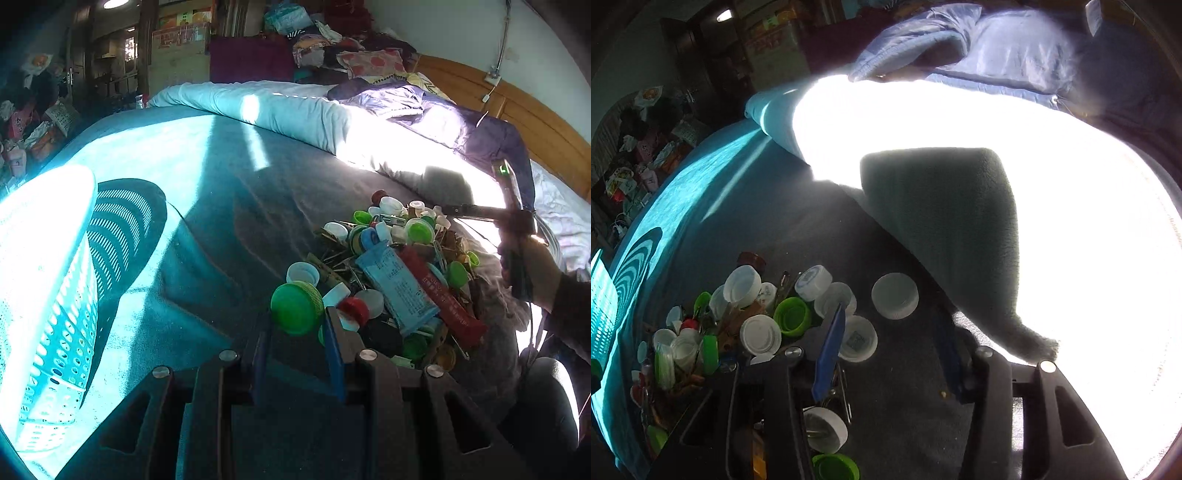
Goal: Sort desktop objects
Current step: 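Grasp a white lid with the right gripper while the left gripper grasps a green cap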
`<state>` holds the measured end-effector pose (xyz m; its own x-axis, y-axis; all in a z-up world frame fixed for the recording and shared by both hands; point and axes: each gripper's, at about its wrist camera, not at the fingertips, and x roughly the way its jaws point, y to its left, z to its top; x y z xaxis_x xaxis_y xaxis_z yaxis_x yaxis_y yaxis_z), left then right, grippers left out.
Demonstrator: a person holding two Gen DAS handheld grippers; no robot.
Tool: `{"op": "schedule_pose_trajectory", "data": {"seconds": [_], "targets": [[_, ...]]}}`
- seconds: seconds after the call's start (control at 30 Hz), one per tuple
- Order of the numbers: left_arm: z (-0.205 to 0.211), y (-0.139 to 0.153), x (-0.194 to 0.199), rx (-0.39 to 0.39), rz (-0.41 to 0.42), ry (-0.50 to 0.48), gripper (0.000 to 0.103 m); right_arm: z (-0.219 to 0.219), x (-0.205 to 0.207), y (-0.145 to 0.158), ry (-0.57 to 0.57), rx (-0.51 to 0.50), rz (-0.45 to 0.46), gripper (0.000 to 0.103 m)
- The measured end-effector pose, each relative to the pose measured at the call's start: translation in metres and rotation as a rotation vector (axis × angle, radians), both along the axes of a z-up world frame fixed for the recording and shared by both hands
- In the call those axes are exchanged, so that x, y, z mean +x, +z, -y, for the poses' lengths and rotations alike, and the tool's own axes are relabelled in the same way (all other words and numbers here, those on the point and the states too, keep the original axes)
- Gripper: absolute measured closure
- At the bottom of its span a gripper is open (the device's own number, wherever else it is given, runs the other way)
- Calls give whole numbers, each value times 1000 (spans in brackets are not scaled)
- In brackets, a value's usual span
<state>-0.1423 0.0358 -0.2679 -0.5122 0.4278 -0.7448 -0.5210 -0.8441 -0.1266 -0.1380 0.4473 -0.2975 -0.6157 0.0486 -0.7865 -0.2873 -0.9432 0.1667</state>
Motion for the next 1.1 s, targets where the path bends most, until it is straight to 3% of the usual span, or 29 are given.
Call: {"op": "schedule_pose_trajectory", "data": {"seconds": [0.17,0.23,0.27,0.5,0.7,0.73,0.8,0.93,1.1], "targets": [[-9,2,-5,-5,-3,-20,74,3,-16,-17,2,55,23,59],[-13,1,-8,1,5,-22,74,2,-17,-17,1,62,20,71],[-14,0,-8,6,9,-23,74,1,-17,-18,-2,62,24,73],[-7,1,-4,-29,-25,-13,74,11,15,6,6,11,-46,73],[16,-25,-2,-54,-9,-4,73,45,71,40,64,-61,-148,73],[16,-28,-2,-53,-10,-12,66,50,79,44,66,-78,-163,73],[11,-34,-2,-56,-23,-27,62,59,90,50,70,-116,-188,73],[-4,-49,-6,-98,-23,-75,54,81,96,50,104,-123,-199,73],[-6,-64,-15,-99,14,-87,54,91,90,37,117,-140,-178,73]]}}
